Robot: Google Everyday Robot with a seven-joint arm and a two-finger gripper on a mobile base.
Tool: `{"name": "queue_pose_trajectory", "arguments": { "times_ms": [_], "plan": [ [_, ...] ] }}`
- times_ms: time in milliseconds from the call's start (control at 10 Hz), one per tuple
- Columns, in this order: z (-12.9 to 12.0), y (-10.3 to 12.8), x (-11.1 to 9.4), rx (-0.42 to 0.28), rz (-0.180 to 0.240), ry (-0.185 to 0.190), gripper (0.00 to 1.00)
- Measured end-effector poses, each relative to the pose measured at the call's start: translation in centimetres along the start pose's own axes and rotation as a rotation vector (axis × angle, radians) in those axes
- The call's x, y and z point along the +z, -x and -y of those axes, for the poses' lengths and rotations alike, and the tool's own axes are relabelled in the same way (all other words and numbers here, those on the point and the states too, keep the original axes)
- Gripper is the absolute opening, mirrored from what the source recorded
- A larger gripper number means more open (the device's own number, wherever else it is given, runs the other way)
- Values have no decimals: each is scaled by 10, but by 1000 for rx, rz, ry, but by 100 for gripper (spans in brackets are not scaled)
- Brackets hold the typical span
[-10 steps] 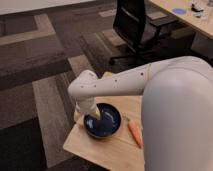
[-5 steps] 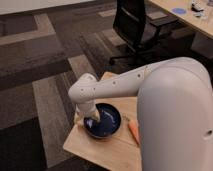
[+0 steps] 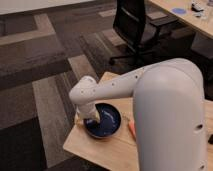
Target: Pick up the ceramic bowl
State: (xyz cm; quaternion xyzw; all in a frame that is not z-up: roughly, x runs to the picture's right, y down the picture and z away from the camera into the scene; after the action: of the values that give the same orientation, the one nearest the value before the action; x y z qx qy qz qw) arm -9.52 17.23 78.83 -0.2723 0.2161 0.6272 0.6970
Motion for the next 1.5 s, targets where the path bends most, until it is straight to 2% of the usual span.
{"name": "queue_pose_trajectory", "arguments": {
  "times_ms": [100, 300, 400, 500, 700, 900, 1000, 1200, 1400, 1500],
  "plan": [
    [2, 0, 2, 4, -1, -4, 63],
    [0, 0, 2, -3, 2, -14, 47],
    [2, -1, 0, -3, -1, -23, 28],
    [0, -1, -1, -4, -1, -23, 22],
    [1, 1, -13, 0, 6, -33, 0],
    [4, 5, -23, -4, 18, -44, 0],
    [13, 13, -39, -2, 44, -68, 0],
    [16, 18, -54, 2, 63, -74, 0],
    [28, 26, -85, 27, 100, -93, 0],
    [31, 27, -91, 34, 105, -101, 0]
  ]
}}
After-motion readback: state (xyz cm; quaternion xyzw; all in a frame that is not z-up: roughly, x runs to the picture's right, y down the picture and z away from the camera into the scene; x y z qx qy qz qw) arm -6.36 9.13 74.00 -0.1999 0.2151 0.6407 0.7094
